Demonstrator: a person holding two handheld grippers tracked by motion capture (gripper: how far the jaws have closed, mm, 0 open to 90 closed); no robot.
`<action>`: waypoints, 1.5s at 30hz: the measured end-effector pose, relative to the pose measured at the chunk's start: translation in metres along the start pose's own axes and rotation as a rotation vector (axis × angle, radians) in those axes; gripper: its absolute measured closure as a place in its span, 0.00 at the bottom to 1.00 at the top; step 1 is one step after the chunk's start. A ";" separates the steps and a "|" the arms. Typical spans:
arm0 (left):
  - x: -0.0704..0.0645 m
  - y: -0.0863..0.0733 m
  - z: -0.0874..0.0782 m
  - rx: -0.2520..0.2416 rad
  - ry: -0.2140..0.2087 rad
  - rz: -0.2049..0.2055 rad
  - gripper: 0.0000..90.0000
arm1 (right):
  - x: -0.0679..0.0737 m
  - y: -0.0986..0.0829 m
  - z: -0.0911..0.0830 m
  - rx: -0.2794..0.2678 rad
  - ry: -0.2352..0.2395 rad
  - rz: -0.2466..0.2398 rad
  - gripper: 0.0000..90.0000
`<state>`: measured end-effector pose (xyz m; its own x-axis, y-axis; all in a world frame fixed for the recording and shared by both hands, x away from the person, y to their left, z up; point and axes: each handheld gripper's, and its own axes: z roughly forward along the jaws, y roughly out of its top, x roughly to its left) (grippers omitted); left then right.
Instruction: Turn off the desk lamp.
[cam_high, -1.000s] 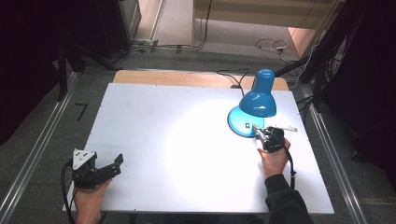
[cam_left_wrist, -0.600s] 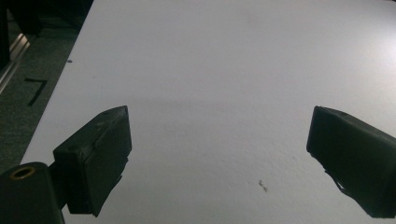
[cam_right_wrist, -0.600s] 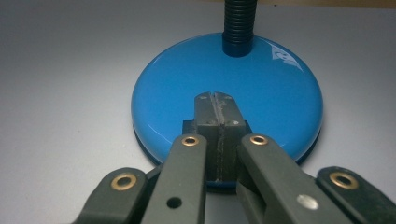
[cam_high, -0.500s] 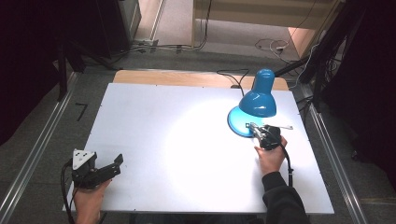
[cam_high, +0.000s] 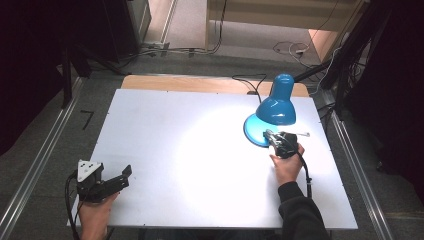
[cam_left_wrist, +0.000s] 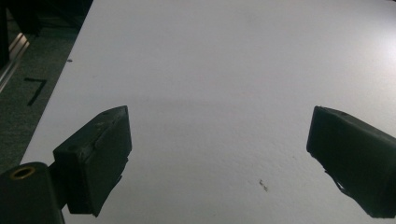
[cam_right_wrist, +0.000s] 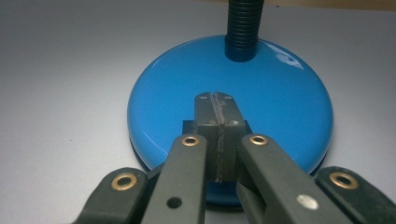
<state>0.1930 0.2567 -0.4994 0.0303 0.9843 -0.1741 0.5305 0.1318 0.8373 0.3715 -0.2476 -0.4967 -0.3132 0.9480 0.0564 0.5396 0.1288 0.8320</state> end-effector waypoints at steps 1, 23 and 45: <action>0.000 0.000 0.000 0.000 0.000 0.000 0.08 | 0.000 0.000 0.000 0.000 -0.002 -0.001 0.98; -0.001 0.000 0.000 -0.001 -0.002 0.002 0.08 | 0.001 -0.002 0.006 -0.005 -0.006 0.001 0.98; -0.001 0.000 0.000 0.003 -0.005 0.006 0.08 | 0.000 -0.002 0.007 -0.018 -0.007 0.011 0.98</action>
<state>0.1928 0.2555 -0.4993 0.0373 0.9845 -0.1715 0.5330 0.1255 0.8368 0.3757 -0.2456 -0.5023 -0.3019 0.9513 0.0619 0.5292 0.1132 0.8409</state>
